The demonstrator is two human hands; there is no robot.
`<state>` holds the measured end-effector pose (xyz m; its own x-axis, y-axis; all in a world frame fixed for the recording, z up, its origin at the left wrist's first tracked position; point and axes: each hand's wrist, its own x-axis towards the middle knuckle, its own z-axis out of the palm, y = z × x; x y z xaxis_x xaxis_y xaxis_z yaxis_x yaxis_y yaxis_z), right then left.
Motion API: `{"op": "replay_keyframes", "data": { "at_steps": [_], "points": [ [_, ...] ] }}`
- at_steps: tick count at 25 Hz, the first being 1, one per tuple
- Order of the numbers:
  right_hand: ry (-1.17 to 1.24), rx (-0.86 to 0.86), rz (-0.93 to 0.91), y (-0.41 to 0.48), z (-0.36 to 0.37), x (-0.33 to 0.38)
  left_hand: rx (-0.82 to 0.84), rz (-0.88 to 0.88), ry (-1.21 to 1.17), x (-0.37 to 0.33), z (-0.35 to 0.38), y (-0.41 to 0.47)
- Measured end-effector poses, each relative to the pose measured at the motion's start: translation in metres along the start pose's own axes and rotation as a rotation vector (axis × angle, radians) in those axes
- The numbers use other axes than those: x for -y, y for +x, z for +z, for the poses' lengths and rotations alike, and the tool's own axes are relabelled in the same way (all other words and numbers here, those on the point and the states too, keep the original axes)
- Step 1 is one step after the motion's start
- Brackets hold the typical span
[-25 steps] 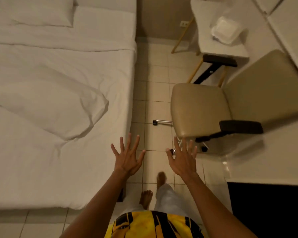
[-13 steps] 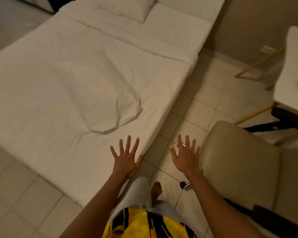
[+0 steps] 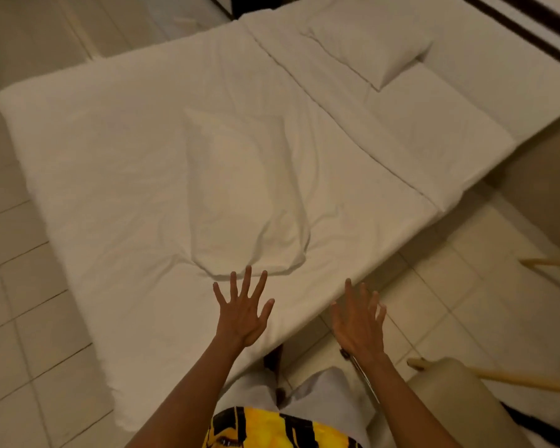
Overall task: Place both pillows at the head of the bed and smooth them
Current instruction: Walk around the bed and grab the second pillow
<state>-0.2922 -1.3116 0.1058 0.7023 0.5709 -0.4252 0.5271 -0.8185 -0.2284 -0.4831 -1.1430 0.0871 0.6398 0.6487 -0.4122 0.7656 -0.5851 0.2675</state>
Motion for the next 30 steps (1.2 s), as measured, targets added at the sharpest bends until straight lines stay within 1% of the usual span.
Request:
{"op": "replay_keyframes", "data": {
  "at_steps": [2, 5, 7, 10, 13, 15, 18, 20, 21, 22, 24, 26, 28, 30],
  "points": [
    [-0.018, 0.014, -0.03, 0.03, -0.012, 0.011, -0.045, -0.055, -0.048, 0.004, -0.01, 0.025],
    [-0.021, 0.016, -0.114, 0.082, -0.021, 0.03, -0.058, -0.153, -0.109, 0.017, -0.023, 0.069],
    [-0.009, 0.07, -0.144, 0.128, -0.02, 0.046, -0.083, -0.228, -0.135, 0.032, -0.03, 0.103],
    [-0.042, 0.141, -0.229, 0.228, -0.011, 0.085, -0.141, -0.358, -0.173, 0.066, -0.033, 0.169],
    [-0.023, 0.112, -0.275, 0.346, -0.007, 0.138, -0.189, -0.469, -0.222, 0.111, -0.035, 0.248],
    [0.031, 0.083, -0.302, 0.415, 0.001, 0.173, -0.21, -0.481, -0.206, 0.137, -0.035, 0.307],
    [0.066, 0.056, -0.34, 0.495, 0.026, 0.211, -0.262, -0.4, -0.168, 0.152, -0.038, 0.406],
    [0.07, 0.083, -0.335, 0.533, 0.062, 0.227, -0.273, -0.402, -0.195, 0.153, -0.026, 0.463],
    [0.093, 0.09, -0.322, 0.546, 0.083, 0.231, -0.289, -0.434, -0.216, 0.153, -0.013, 0.483],
    [0.131, 0.08, -0.311, 0.556, 0.101, 0.233, -0.314, -0.472, -0.232, 0.153, 0.001, 0.496],
    [0.227, 0.013, -0.309, 0.567, 0.13, 0.232, -0.421, -0.519, -0.218, 0.156, 0.029, 0.507],
    [0.304, -0.034, -0.323, 0.577, 0.142, 0.233, -0.499, -0.525, -0.197, 0.162, 0.04, 0.512],
    [0.302, -0.061, -0.321, 0.579, 0.138, 0.236, -0.492, -0.544, -0.266, 0.171, 0.028, 0.516],
    [0.307, -0.054, -0.305, 0.575, 0.131, 0.237, -0.427, -0.569, -0.351, 0.182, 0.009, 0.516]
  ]
}}
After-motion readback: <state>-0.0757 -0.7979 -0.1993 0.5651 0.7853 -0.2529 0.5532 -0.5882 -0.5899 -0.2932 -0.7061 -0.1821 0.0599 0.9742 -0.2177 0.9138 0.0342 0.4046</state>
